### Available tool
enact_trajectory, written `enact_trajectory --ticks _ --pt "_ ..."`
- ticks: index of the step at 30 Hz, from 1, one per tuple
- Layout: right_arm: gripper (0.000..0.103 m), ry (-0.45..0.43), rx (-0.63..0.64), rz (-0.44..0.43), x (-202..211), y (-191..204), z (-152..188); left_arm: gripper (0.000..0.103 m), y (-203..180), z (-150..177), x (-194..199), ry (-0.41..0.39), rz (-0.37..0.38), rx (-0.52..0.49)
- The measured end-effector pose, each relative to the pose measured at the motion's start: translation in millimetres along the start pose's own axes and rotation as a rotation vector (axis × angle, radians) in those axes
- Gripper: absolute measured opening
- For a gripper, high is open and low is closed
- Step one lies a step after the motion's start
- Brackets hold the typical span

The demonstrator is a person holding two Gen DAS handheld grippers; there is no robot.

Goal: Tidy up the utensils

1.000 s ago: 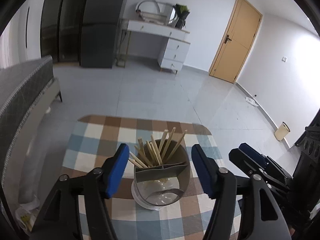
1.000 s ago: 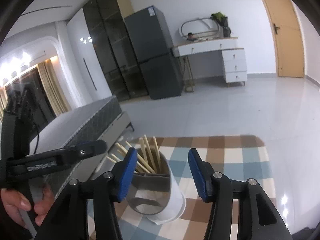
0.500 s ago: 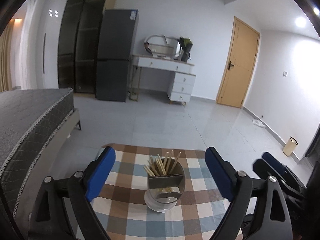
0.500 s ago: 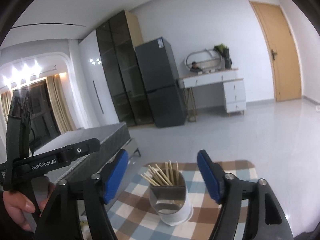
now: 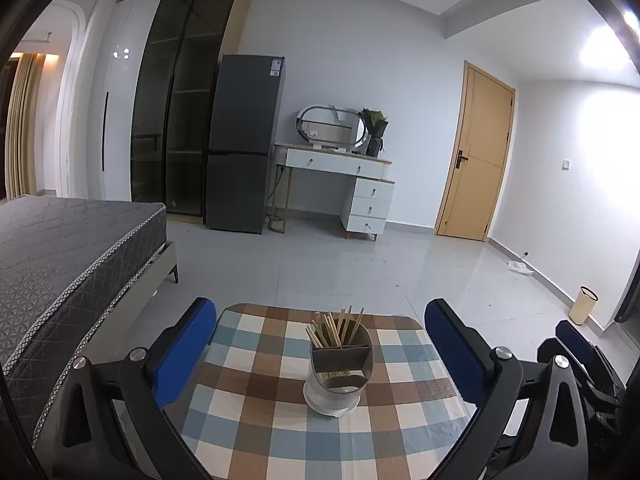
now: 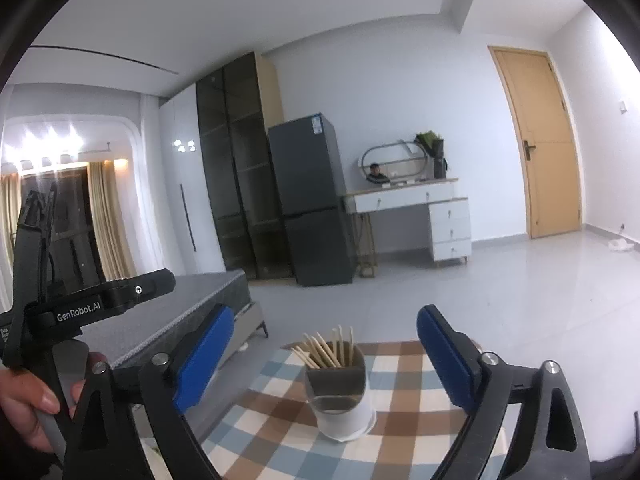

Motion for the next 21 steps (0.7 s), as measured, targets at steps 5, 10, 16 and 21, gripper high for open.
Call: enact_trajectory --ticks 5,10,16,21 --pt "0.100 -0.027 0.021 0.015 14 8 5 0.102 5 7 11 -0.017 -0.003 -0.004" --pt "0.100 -0.010 0.029 0.035 23 11 19 0.102 11 19 16 -0.014 -0.010 -0.005" --pt "0.103 -0.016 0.060 0.065 33 17 35 0.102 19 35 11 0.004 -0.026 -0.007" --pt "0.103 -0.004 0.083 0.085 33 19 49 0.102 26 50 15 -0.010 -0.037 -0.004"
Point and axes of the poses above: each gripper's, at about its wrist camera, not at the fingertips, and x roughly against the way its jaws point, y to its left, z to its underside, the point moved 2 cm from there along -x, roughly the way its jaws point, and after that the axes turned 13 degrees about -y, right-handed, at the moved point
